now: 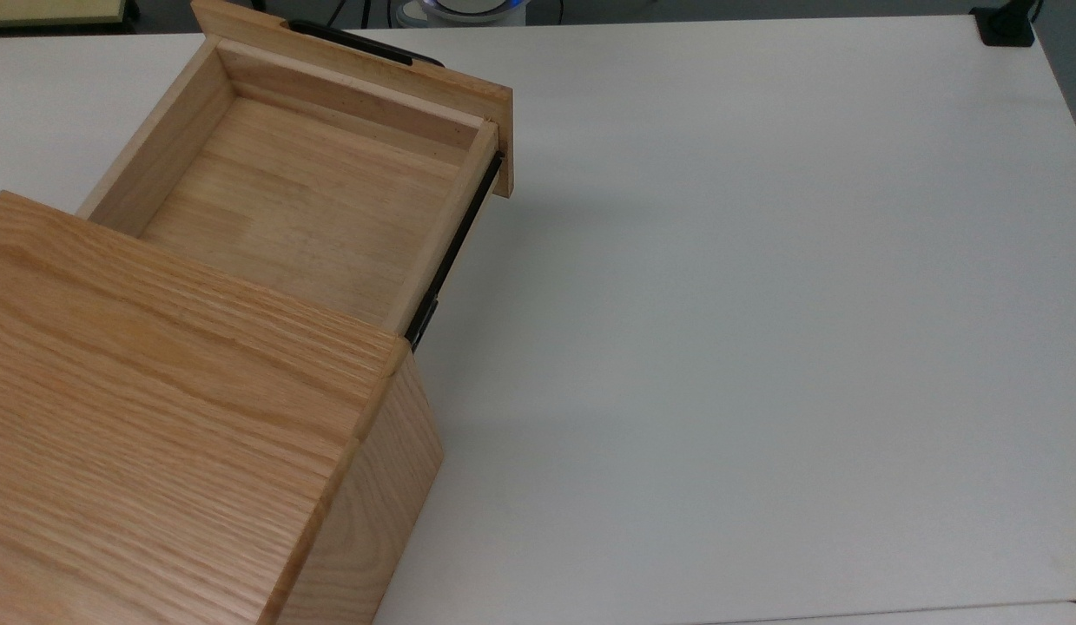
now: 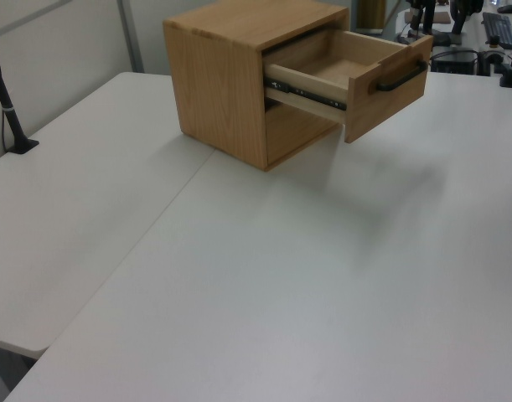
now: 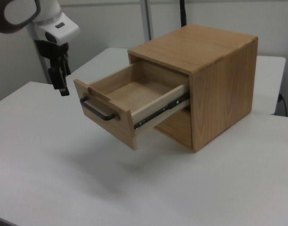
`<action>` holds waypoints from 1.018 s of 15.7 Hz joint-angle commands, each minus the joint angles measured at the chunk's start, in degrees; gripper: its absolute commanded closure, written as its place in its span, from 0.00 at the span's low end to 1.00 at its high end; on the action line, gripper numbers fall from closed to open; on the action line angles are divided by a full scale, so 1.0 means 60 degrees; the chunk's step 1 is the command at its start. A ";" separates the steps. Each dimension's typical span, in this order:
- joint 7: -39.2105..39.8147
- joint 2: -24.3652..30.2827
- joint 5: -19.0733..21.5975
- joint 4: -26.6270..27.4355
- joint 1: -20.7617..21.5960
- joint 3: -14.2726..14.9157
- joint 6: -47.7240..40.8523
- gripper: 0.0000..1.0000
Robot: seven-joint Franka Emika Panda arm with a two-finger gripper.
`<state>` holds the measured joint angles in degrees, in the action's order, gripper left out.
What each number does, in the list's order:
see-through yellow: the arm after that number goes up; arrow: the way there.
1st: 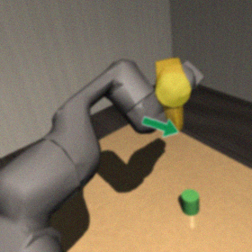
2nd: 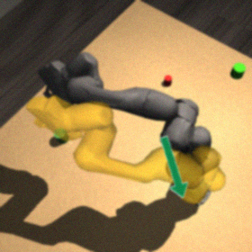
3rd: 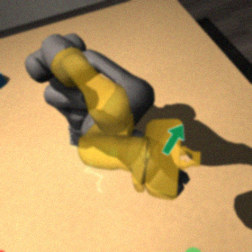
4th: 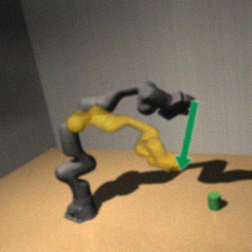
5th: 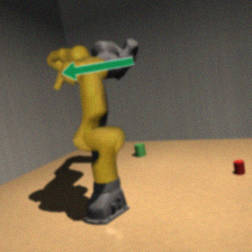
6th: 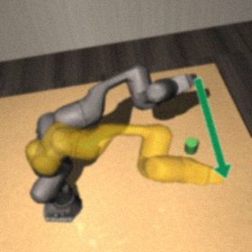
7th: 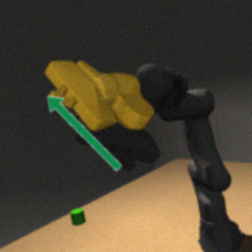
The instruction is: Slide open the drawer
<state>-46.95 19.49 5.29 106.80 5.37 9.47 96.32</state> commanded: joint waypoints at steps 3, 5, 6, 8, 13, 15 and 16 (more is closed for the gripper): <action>0.1362 -0.1694 -0.0895 -0.1319 0.0819 0.0091 -0.0219 0.00; 0.2604 -0.2323 -0.0983 -0.1933 0.0820 0.0076 -0.0218 0.00; 0.3307 -0.2573 -0.0969 -0.2183 0.0791 0.0076 -0.0218 0.00; 0.4888 -0.2911 -0.0925 -0.2361 0.0688 0.0062 -0.0218 0.00; 0.7426 -0.2985 -0.0896 -0.2376 -0.0378 -0.0756 -0.0218 0.00; 0.7708 -0.2956 -0.0910 -0.2376 -0.0601 -0.0993 -0.0218 0.00; 0.7694 -0.2956 -0.0910 -0.2390 -0.0572 -0.0993 -0.0247 0.00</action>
<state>-3.47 1.74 0.16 93.65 3.57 5.60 96.27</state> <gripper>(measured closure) 0.000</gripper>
